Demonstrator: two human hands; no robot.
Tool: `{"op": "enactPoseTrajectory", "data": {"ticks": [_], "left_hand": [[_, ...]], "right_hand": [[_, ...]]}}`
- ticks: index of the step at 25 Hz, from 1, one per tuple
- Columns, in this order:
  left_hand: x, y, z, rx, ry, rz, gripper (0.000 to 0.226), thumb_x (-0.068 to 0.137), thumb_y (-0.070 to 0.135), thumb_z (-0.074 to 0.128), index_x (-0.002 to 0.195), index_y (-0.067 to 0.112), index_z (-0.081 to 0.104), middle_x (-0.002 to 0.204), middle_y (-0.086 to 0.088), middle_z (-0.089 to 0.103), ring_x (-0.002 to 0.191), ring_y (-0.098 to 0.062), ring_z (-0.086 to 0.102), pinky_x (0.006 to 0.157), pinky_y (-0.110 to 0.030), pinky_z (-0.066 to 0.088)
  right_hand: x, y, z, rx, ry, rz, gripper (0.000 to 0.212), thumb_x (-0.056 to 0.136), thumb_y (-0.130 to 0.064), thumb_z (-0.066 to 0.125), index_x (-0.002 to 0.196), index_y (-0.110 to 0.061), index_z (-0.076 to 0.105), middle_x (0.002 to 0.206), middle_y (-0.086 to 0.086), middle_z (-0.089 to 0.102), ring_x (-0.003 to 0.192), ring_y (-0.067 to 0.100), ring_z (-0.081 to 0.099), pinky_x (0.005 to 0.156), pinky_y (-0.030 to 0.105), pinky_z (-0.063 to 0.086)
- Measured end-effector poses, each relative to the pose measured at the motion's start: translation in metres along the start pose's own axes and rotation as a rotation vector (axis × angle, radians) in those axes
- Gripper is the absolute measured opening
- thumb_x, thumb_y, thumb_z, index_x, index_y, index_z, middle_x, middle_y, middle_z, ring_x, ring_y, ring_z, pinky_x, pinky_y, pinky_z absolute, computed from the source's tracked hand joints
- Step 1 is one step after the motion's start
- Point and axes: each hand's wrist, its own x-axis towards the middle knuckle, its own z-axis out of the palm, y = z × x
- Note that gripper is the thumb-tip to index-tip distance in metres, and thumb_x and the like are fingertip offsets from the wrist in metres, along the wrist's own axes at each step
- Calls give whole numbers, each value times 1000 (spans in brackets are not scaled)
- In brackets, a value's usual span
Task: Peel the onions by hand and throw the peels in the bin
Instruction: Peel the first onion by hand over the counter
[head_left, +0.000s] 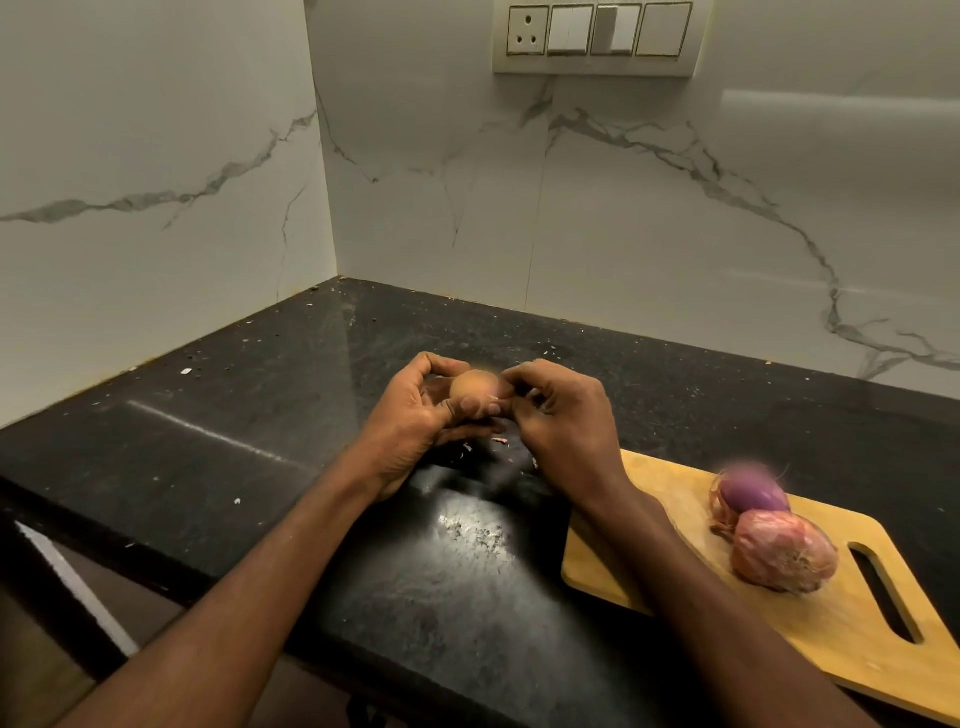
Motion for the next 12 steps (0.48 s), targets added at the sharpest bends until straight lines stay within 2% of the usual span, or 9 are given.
{"op": "enactPoseTrajectory", "data": {"ticks": [3, 6, 9, 12], "left_hand": [[2, 0, -2, -61, 10, -25, 48, 91, -4, 69, 134, 2, 47, 127, -26, 66, 102, -48, 73, 89, -53, 61], [3, 1, -3, -48, -42, -26, 47, 92, -6, 67, 137, 1, 55, 129, -26, 66, 110, -44, 71, 93, -52, 60], [-1, 4, 1, -31, -61, -33, 44, 90, -8, 67, 132, -1, 59, 127, -28, 66, 111, -38, 72, 87, -45, 63], [-3, 6, 2, -16, -51, -39, 45, 90, -10, 67, 133, -3, 55, 122, -23, 68, 108, -33, 73, 80, -39, 65]], "right_hand": [[4, 4, -2, 62, 62, 37, 18, 90, -7, 77, 99, -21, 78, 95, -11, 75, 87, 5, 71, 75, 38, 62], [3, 0, -4, 12, 64, 9, 22, 89, -12, 80, 109, -22, 79, 102, -11, 77, 89, 2, 70, 77, 33, 62], [1, -5, -4, -64, 16, -39, 19, 88, -16, 81, 105, -25, 81, 98, -14, 75, 84, 3, 68, 72, 32, 61], [1, -7, -2, -116, -7, -51, 12, 89, -17, 77, 99, -24, 78, 93, -12, 69, 79, 7, 63, 67, 37, 59]]}}
